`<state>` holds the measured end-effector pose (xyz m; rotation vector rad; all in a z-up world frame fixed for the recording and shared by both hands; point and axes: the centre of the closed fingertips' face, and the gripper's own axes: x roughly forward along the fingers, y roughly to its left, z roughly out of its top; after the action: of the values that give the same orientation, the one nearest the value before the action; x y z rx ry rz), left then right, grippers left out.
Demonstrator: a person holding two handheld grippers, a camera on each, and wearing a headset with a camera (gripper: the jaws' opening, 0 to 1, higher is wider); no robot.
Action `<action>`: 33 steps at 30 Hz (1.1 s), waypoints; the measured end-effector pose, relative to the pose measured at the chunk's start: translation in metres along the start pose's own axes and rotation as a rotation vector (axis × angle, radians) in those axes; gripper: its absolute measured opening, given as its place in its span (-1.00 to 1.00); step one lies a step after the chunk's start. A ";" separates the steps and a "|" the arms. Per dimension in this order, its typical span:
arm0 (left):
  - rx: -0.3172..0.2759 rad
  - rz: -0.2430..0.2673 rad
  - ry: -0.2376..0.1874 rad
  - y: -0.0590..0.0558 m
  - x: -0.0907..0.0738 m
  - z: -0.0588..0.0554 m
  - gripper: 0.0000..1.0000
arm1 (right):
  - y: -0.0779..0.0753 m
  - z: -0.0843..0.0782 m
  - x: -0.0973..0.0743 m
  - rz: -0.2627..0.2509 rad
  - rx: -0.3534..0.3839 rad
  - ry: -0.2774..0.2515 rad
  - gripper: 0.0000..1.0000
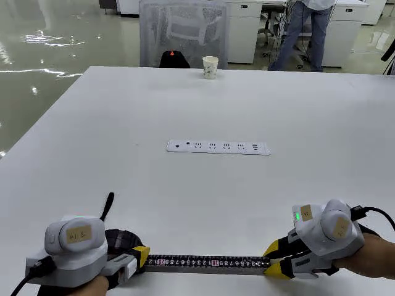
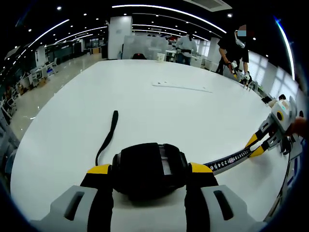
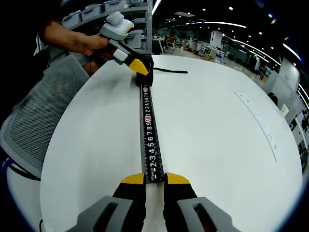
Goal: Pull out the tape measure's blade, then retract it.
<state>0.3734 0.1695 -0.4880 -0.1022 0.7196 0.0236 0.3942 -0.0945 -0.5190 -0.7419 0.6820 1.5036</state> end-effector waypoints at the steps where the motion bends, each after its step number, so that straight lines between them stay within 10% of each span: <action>1: 0.000 -0.001 -0.001 0.000 0.000 0.000 0.08 | 0.000 0.000 0.000 0.000 0.000 0.000 -0.82; 33: -0.010 -0.015 0.009 -0.001 0.000 0.000 0.09 | 0.000 0.003 0.002 0.003 0.000 -0.002 -0.82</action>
<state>0.3733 0.1688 -0.4879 -0.1173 0.7280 0.0125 0.3943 -0.0902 -0.5188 -0.7389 0.6820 1.5072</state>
